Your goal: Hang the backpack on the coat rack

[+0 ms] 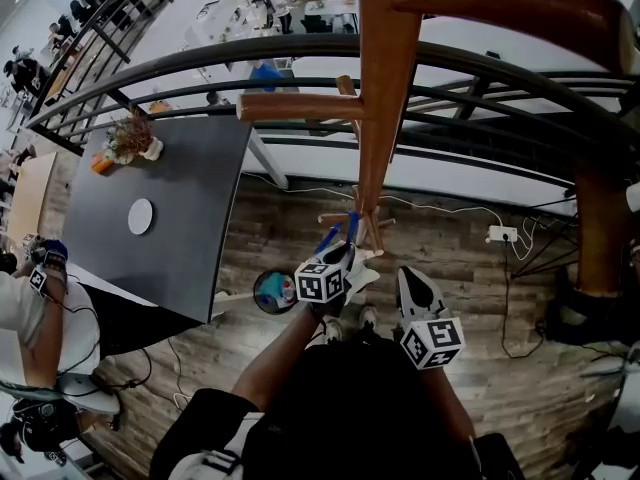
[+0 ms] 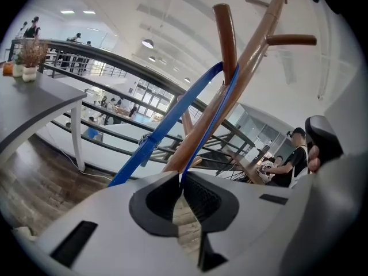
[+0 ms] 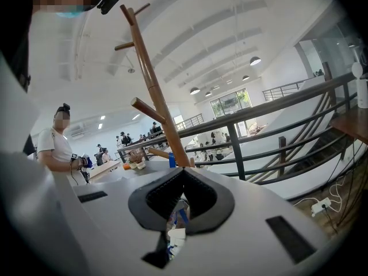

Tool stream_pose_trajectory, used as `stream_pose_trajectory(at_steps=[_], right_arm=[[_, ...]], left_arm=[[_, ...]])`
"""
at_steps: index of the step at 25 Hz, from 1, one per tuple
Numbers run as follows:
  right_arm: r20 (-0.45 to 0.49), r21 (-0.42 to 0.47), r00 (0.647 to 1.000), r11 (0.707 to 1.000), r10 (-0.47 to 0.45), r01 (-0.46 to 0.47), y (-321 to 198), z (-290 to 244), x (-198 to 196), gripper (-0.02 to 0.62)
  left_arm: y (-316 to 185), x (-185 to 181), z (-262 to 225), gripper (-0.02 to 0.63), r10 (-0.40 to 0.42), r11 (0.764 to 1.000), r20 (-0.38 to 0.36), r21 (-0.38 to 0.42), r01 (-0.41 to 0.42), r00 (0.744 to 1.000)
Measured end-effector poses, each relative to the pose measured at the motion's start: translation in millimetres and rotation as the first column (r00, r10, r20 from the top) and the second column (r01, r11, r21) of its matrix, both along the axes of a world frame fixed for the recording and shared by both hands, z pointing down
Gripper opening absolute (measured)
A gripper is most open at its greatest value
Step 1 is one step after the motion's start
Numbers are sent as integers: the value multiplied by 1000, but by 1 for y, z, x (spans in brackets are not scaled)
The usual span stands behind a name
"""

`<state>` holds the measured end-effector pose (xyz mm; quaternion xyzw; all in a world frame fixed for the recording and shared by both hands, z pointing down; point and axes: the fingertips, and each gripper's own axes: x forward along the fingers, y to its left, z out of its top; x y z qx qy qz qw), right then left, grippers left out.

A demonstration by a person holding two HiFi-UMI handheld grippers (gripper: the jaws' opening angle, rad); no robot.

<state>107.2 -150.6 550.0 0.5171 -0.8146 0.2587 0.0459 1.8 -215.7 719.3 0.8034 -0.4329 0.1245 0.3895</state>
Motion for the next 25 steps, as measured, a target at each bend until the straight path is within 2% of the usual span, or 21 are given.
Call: stream_pose_trajectory(at_steps=[25], right_arm=[[4,1,1000,1000,-1,1,3,-2,-2,12]], left_arm=[[2,-3,-6,41,-3,1000,-17,-10,3,1000]])
